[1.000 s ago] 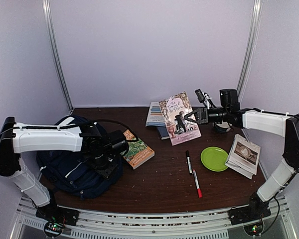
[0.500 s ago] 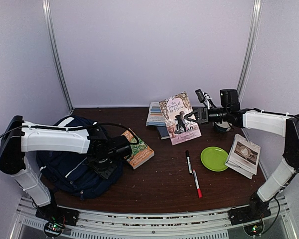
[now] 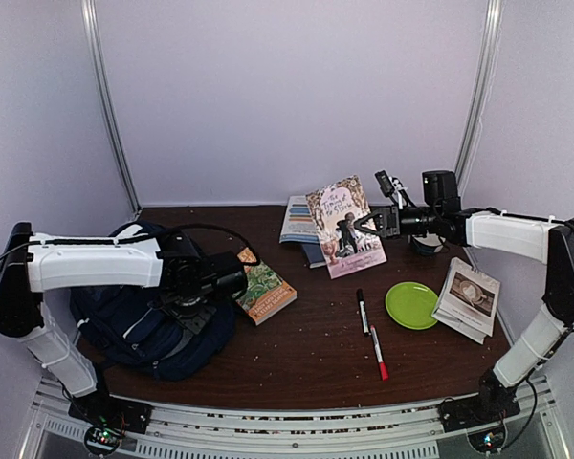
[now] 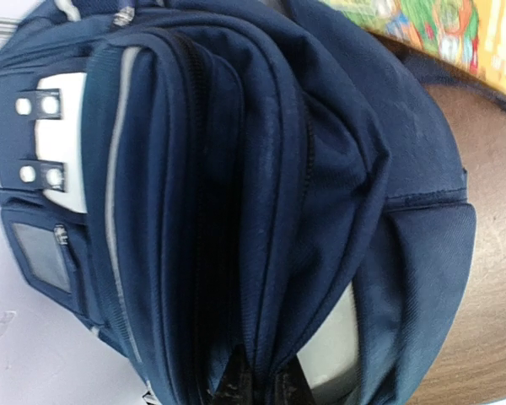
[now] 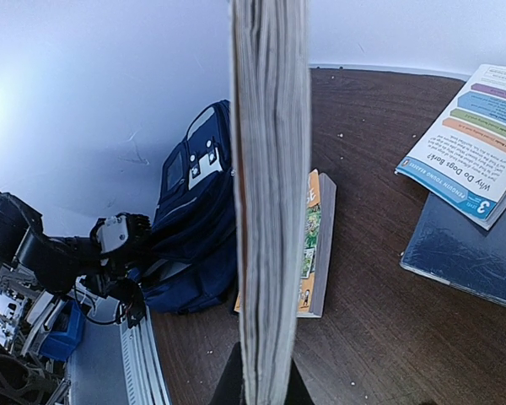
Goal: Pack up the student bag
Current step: Pick up the largest pocket of the bag from the student bag.
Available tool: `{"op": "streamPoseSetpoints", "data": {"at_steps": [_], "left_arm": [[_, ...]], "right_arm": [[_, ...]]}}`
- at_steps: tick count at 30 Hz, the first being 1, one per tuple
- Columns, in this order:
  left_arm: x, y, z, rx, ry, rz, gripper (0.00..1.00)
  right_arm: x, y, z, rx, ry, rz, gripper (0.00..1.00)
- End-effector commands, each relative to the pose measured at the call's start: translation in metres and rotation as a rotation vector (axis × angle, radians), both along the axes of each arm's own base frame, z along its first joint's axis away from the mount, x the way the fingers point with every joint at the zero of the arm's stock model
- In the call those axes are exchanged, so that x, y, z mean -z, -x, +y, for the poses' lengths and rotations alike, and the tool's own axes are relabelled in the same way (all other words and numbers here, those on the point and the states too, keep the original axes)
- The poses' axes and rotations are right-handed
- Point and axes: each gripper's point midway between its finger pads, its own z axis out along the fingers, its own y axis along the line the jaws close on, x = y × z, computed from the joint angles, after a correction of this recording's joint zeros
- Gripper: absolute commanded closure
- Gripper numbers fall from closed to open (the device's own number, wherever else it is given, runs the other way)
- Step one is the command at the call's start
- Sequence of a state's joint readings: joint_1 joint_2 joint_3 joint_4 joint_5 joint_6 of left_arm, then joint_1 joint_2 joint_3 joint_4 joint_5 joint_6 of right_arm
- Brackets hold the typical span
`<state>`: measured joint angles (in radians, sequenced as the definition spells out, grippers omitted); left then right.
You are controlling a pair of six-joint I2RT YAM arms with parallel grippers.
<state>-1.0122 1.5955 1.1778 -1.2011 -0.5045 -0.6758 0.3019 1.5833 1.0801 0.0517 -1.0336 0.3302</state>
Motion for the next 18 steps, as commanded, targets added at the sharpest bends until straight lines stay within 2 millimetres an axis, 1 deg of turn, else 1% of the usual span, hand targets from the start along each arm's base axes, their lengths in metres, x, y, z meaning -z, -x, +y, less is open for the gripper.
{"op": "streamPoseSetpoints", "data": {"at_steps": [1, 3, 5, 7, 8, 11, 13, 15, 16, 17, 18], "left_arm": [[-0.052, -0.017, 0.006, -0.022, 0.032, -0.141, 1.00], [-0.060, -0.018, 0.005, -0.024, 0.057, -0.153, 1.00], [-0.062, -0.015, 0.003, -0.026, 0.083, -0.146, 1.00], [-0.066, -0.012, -0.007, 0.008, 0.122, -0.141, 1.00], [-0.072, -0.011, -0.013, 0.026, 0.134, -0.157, 1.00], [-0.097, -0.015, -0.030, 0.058, 0.183, -0.232, 1.00], [-0.123, -0.021, -0.037, 0.055, 0.229, -0.304, 1.00], [-0.148, -0.024, -0.049, 0.080, 0.291, -0.371, 1.00], [-0.155, -0.023, -0.058, 0.115, 0.326, -0.384, 1.00], [-0.157, -0.022, -0.067, 0.146, 0.356, -0.388, 1.00], [-0.155, -0.020, -0.074, 0.175, 0.373, -0.376, 1.00]], "right_arm": [[-0.011, -0.006, -0.001, 0.014, -0.021, -0.033, 1.00], [-0.013, -0.006, -0.002, 0.018, -0.021, -0.038, 1.00], [-0.015, -0.005, -0.002, 0.019, -0.021, -0.043, 1.00], [-0.015, -0.005, -0.002, 0.019, -0.020, -0.047, 1.00], [-0.014, -0.005, -0.002, 0.019, -0.018, -0.047, 1.00], [-0.012, -0.006, -0.002, 0.019, -0.018, -0.043, 1.00], [-0.011, -0.007, -0.001, 0.017, -0.019, -0.036, 1.00], [-0.011, -0.007, -0.001, 0.017, -0.021, -0.034, 1.00], [-0.013, -0.007, -0.001, 0.017, -0.021, -0.037, 1.00], [-0.013, -0.007, -0.002, 0.019, -0.021, -0.039, 1.00], [-0.013, -0.006, -0.003, 0.019, -0.020, -0.043, 1.00]]}}
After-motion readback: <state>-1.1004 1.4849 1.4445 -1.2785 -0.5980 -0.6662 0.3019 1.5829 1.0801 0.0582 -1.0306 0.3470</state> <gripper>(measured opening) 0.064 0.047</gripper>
